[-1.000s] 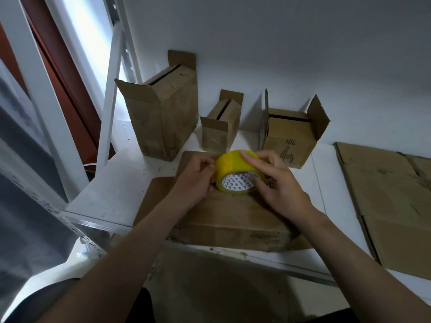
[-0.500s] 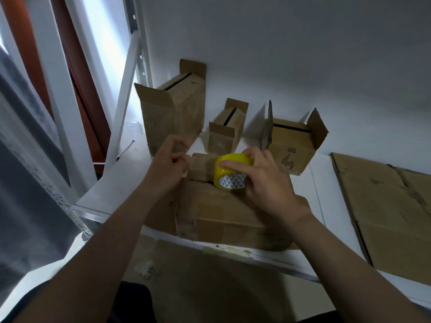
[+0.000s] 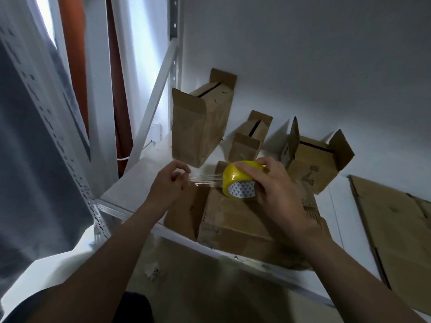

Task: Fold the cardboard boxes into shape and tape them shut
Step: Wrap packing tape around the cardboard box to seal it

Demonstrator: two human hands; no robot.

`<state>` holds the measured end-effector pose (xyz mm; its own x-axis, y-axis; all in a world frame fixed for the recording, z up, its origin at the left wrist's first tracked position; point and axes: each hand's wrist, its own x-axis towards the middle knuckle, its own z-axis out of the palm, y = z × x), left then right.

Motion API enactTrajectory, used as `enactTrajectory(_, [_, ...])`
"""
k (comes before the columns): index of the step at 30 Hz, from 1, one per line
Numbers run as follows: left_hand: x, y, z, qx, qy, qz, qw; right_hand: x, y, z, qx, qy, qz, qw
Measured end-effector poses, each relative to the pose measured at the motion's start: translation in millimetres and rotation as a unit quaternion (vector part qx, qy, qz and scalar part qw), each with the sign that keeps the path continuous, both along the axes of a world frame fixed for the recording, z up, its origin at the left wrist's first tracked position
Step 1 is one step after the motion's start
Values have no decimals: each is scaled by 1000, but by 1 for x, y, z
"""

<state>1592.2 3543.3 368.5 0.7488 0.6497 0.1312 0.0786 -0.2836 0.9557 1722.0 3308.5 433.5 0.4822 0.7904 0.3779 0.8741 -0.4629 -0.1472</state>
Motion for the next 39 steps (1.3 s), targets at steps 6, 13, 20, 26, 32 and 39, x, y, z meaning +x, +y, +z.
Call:
enactTrajectory(6, [15, 4, -14, 17, 15, 1, 1000, -11, 7, 8, -47, -26, -27, 998])
enactTrajectory(13, [31, -1, -35, 20, 65, -10, 998, -16, 22, 14, -67, -39, -36, 996])
enactTrajectory(20, [35, -24, -56, 16, 55, -7, 998, -21, 20, 12, -68, -10, -35, 997])
enactTrajectory(26, [37, -36, -54, 38, 96, -60, 993, -26, 21, 11, -44, 7, -32, 999])
enactTrajectory(32, [30, -31, -45, 128, 247, -148, 949, -24, 18, 7, -47, 16, -44, 998])
enactTrajectory(39, [31, -27, -12, -23, 114, -40, 992, -8, 16, -5, 22, 104, -20, 994])
